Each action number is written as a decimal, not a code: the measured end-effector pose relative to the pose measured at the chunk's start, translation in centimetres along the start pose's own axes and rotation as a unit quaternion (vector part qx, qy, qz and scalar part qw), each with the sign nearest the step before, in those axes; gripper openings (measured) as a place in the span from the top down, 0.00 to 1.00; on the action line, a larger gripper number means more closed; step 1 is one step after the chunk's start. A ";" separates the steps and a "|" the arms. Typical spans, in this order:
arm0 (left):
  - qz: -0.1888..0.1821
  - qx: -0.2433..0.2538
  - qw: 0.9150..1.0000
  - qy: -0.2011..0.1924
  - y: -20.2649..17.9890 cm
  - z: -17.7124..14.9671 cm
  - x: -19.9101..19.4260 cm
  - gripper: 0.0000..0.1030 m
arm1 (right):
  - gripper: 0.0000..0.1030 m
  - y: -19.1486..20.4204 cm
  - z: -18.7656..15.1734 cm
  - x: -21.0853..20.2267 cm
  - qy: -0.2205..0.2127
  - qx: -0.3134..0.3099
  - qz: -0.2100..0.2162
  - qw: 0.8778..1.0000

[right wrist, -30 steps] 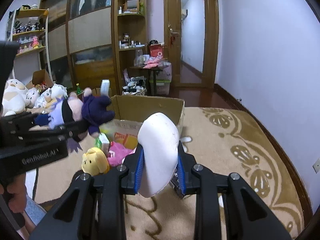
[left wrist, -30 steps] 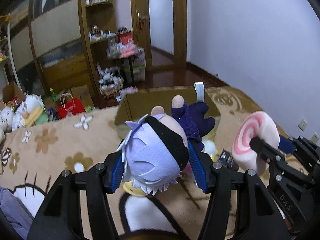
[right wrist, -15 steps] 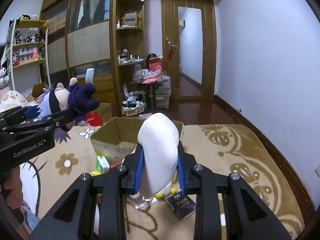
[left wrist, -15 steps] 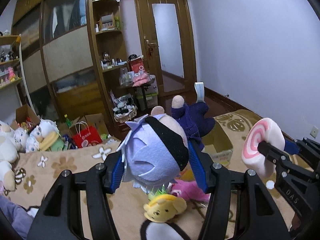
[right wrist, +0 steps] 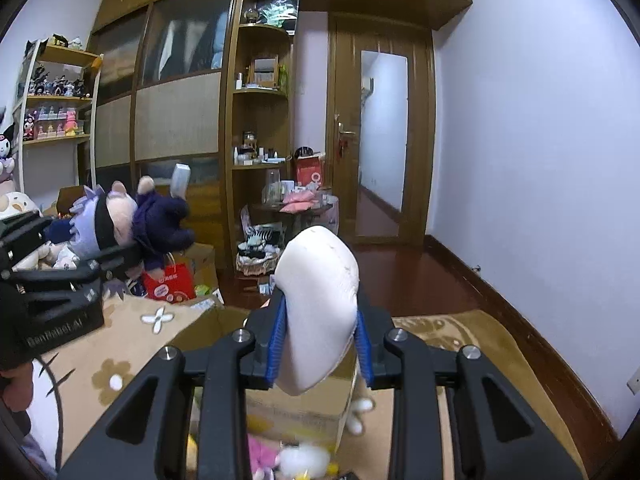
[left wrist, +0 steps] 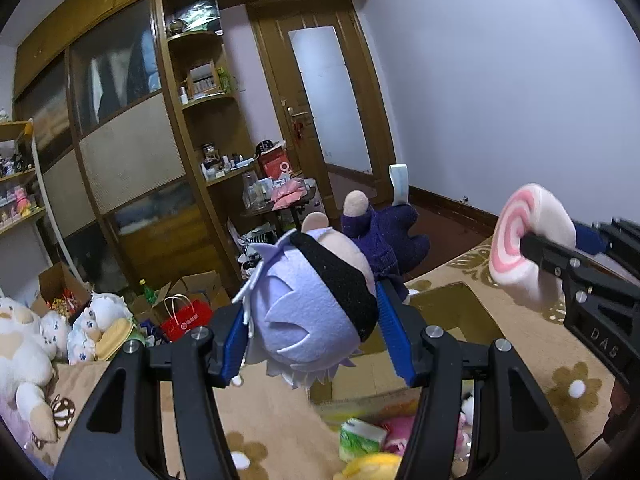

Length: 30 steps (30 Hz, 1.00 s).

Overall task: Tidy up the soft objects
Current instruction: 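Lift both plushes over the box and open both tools to drop them in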

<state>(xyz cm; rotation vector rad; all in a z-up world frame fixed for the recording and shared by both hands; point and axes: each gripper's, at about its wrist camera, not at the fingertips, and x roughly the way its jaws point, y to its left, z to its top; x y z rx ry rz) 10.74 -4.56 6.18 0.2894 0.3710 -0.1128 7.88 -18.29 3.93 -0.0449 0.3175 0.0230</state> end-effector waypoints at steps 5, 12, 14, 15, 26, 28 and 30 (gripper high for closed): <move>-0.022 -0.025 0.999 0.012 0.5 -0.2 3.7 0.44 | 0.67 0.0 0.5 2.8 0.004 -0.008 0.003 1.000; -0.051 -0.047 0.996 0.054 0.5 -2.5 9.2 0.44 | 0.66 -0.3 -1.1 6.2 0.025 -0.029 -0.001 0.999; -0.061 -0.059 0.994 0.072 0.5 -3.5 10.6 0.44 | 0.65 -0.5 -1.9 7.3 0.039 -0.026 0.002 0.999; -0.062 -0.060 0.993 0.081 0.4 -3.9 11.3 0.44 | 0.65 -0.5 -2.2 7.6 0.045 -0.023 0.005 0.999; -0.103 -0.052 0.981 0.155 -1.5 -6.9 15.5 0.43 | 0.60 -0.2 -7.3 11.1 0.127 -0.002 0.026 0.992; -0.104 -0.046 0.981 0.158 -1.8 -7.1 15.6 0.42 | 0.58 -0.3 -7.6 11.2 0.130 0.005 0.027 0.991; -0.105 -0.043 0.980 0.161 -2.0 -7.3 15.7 0.40 | 0.57 -0.5 -7.6 11.1 0.128 0.014 0.026 0.991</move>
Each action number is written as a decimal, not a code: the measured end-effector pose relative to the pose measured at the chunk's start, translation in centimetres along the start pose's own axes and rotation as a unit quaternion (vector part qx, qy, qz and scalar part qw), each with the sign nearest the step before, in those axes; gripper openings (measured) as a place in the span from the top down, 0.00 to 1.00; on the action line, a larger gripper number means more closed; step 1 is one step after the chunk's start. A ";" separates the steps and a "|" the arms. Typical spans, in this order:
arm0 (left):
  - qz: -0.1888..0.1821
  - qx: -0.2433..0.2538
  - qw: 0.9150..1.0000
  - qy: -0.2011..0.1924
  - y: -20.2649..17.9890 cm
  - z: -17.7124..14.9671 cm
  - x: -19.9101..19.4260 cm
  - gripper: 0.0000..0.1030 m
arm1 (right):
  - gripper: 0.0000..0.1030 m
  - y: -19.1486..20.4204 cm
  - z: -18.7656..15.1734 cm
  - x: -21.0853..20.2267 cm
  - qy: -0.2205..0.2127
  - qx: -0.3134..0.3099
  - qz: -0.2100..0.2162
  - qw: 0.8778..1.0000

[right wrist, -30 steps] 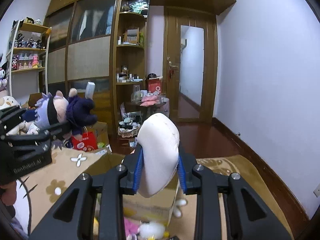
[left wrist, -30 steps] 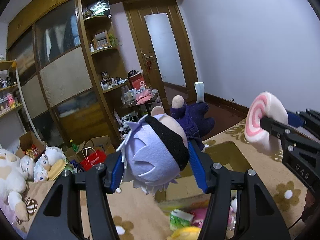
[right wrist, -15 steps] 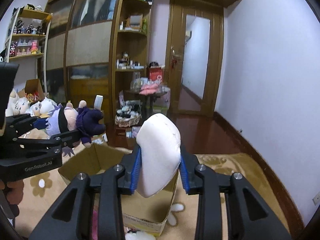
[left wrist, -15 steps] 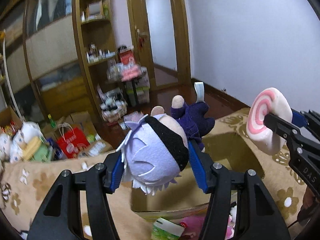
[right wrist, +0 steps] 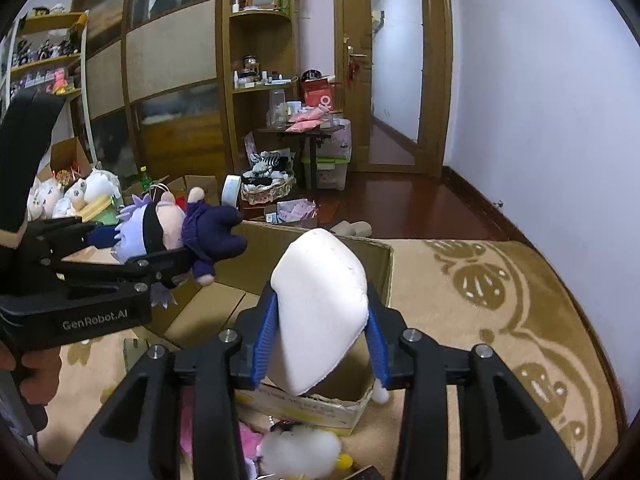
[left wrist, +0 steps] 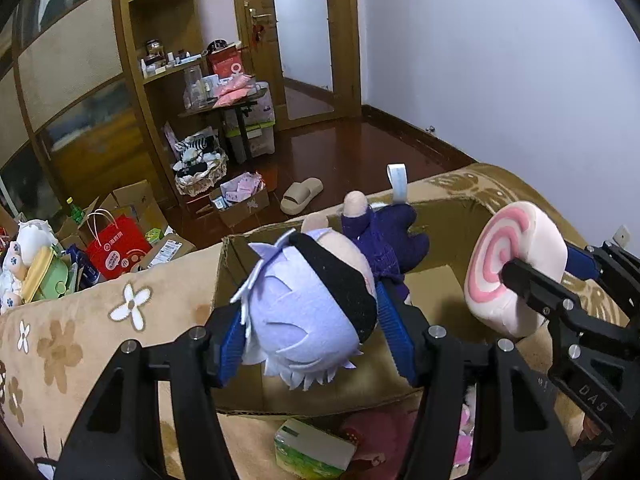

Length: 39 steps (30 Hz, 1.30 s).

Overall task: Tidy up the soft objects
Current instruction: 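Lift both plushes over the box and open both tools to drop them in, then withdraw both tools from the box toward the remaining toys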

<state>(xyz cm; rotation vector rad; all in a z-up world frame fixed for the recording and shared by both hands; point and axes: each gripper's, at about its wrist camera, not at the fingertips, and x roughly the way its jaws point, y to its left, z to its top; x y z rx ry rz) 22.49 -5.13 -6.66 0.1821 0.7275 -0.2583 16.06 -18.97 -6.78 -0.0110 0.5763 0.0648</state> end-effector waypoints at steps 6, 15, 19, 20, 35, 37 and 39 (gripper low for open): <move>-0.004 -0.009 1.000 0.004 0.3 -0.1 -0.4 0.34 | 0.49 -0.2 0.4 -0.1 0.001 0.004 0.006 1.000; -0.015 -0.031 0.999 -0.009 0.7 0.1 -2.7 0.08 | 0.16 0.2 0.9 -2.0 -0.012 0.009 0.010 1.000; 0.002 -0.044 0.999 -0.020 1.3 0.1 -4.7 0.03 | 0.01 0.5 0.7 -3.4 -0.013 0.001 0.010 1.000; 0.006 -0.043 0.999 -0.023 1.4 0.1 -5.2 0.03 | 0.00 0.7 0.6 -3.8 -0.014 -0.003 0.008 1.000; 0.017 -0.024 0.999 -0.018 0.9 -1.8 -13.4 0.01 | 0.00 0.3 -1.5 -10.1 -0.021 0.020 -0.008 1.000; 0.022 -0.027 0.999 -0.015 1.0 -2.2 -14.1 0.01 | 0.00 0.1 -1.9 -10.8 -0.020 0.023 -0.008 0.999; 0.029 -0.028 0.999 -0.011 1.1 -2.9 -14.9 0.01 | 0.00 0.0 -2.3 -11.4 -0.021 0.024 -0.010 0.999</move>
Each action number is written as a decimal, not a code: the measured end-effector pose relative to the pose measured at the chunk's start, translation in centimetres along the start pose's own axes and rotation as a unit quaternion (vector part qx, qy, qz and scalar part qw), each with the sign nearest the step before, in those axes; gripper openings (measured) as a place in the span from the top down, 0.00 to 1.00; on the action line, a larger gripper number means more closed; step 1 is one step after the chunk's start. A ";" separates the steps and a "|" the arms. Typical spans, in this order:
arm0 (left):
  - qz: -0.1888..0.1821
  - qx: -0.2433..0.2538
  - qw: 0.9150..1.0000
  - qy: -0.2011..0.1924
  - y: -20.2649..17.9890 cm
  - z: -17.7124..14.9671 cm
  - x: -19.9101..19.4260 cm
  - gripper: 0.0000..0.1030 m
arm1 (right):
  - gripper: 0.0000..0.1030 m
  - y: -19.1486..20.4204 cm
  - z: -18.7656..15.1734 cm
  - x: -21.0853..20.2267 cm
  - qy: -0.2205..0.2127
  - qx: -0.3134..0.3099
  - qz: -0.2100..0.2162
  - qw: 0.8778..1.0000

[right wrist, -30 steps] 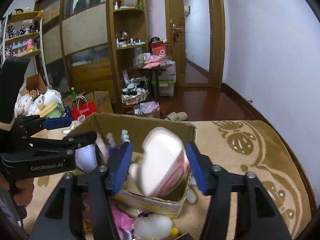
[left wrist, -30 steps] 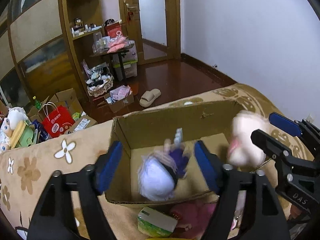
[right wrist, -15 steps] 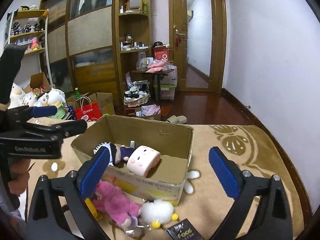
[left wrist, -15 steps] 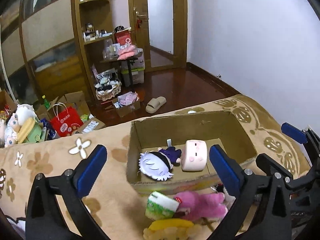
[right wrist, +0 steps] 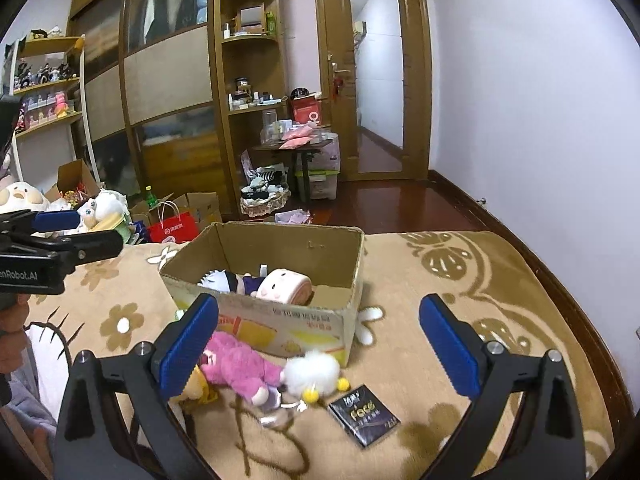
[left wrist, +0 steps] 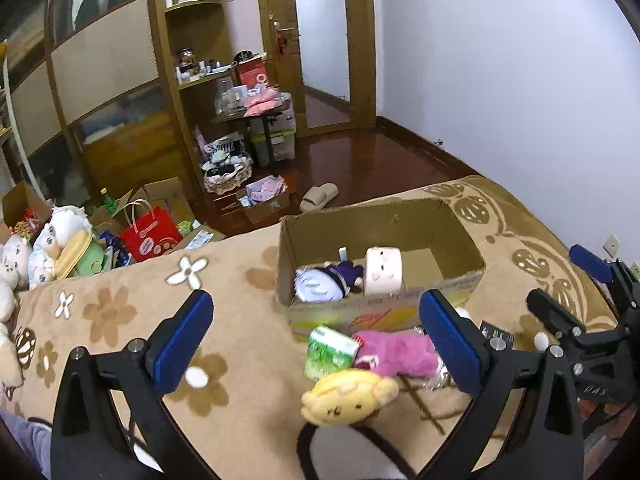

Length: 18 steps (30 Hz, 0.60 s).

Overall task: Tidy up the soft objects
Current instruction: 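Withdraw both tools from the box toward the remaining toys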

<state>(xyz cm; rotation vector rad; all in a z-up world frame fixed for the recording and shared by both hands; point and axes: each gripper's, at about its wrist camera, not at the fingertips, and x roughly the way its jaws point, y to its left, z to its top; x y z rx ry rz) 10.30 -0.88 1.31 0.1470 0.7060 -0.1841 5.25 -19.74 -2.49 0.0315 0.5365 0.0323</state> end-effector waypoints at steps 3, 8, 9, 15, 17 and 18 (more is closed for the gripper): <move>0.002 -0.005 1.000 0.011 0.2 -0.8 -0.6 0.01 | 0.00 -0.4 -0.7 -0.8 0.005 0.002 -0.003 1.000; 0.003 -0.012 1.000 0.026 0.0 -1.7 -0.5 0.01 | 0.00 -1.0 -1.5 -1.3 0.011 0.011 -0.017 1.000; 0.004 -0.010 1.000 0.029 -0.1 -1.9 -0.3 0.01 | 0.00 -1.2 -1.5 -1.3 0.011 0.012 -0.021 1.000; -0.002 -0.001 0.999 0.050 -1.0 -2.5 1.5 0.01 | 0.00 -2.3 -2.2 -0.6 0.020 0.026 -0.029 0.999; -0.007 -0.005 0.998 0.059 -1.1 -2.7 2.4 0.01 | 0.00 -2.5 -2.4 -0.2 0.024 0.030 -0.032 0.999; -0.011 -0.006 0.998 0.065 -1.2 -2.9 2.9 0.01 | 0.00 -2.7 -2.6 0.2 0.028 0.032 -0.033 0.999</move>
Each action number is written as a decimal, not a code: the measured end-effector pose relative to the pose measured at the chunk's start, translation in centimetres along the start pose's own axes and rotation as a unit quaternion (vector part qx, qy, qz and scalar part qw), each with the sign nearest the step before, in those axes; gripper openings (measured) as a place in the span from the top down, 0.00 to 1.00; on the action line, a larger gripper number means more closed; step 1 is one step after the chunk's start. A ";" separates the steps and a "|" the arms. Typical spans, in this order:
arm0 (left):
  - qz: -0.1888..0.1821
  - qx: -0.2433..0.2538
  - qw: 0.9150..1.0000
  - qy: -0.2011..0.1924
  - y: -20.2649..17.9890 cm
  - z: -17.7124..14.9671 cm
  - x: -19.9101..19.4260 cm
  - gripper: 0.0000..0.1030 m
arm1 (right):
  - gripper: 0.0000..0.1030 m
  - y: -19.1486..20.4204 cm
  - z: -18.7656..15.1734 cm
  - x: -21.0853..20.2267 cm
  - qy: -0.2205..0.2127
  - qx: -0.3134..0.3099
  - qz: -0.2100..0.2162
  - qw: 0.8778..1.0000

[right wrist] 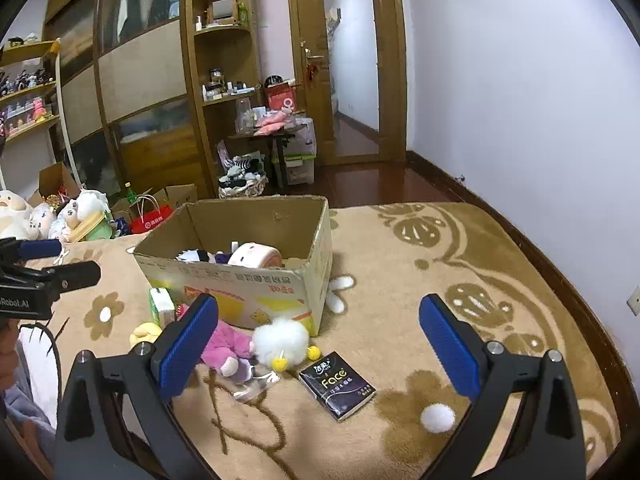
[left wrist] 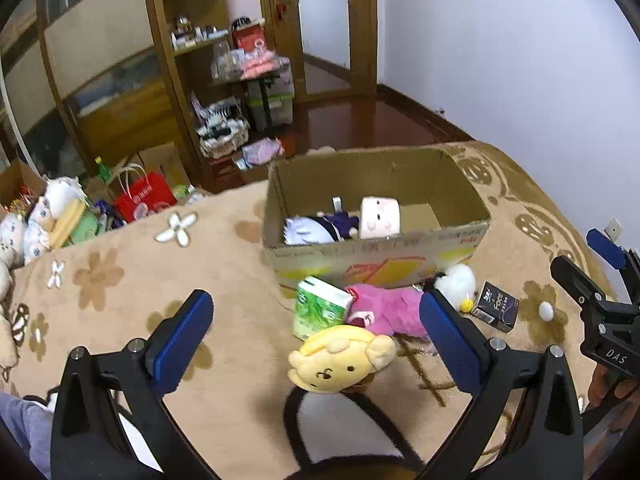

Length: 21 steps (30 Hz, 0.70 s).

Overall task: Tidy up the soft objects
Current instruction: 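Withdraw both tools from the box toward the remaining toys, then grasp the yellow dog plush with the left tool while the right tool grasps the black Face tissue pack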

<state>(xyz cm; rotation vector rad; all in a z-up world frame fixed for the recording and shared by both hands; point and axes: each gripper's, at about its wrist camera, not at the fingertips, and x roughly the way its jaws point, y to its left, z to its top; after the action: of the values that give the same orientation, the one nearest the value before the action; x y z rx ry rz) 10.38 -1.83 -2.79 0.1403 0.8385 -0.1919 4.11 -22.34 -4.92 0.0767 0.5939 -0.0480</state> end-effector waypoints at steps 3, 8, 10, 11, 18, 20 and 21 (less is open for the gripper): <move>-0.016 -0.002 1.000 0.011 -0.2 -0.4 1.2 0.01 | 0.00 -0.3 -0.4 0.9 0.008 0.004 -0.002 1.000; -0.026 0.001 0.999 0.020 -0.6 -0.5 2.7 0.01 | 0.00 -0.4 -1.0 2.6 0.027 0.001 -0.009 1.000; -0.026 0.004 0.999 0.028 -0.8 -0.6 3.4 0.01 | 0.00 -0.6 -1.1 3.3 0.037 0.003 -0.015 0.999; -0.023 0.005 0.999 0.032 -0.9 -0.7 3.8 0.01 | 0.00 -0.9 -1.2 3.7 0.043 0.006 -0.018 0.999; -0.020 0.002 0.998 0.056 -1.1 -1.2 5.9 0.01 | 0.00 -2.1 -2.7 6.1 0.078 0.028 -0.020 0.996; -0.022 0.002 0.998 0.067 -1.2 -1.6 6.7 0.01 | 0.00 -2.4 -3.0 6.5 0.084 0.033 -0.019 0.996; -0.022 0.003 0.997 0.072 -1.2 -1.7 7.0 0.01 | 0.00 -2.5 -3.1 6.7 0.087 0.035 -0.020 0.995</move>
<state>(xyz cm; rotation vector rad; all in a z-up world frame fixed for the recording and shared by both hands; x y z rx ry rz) 13.44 -3.45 -9.23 0.1426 0.9854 -0.2284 7.74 -24.69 -11.38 0.1393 0.7682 -0.1011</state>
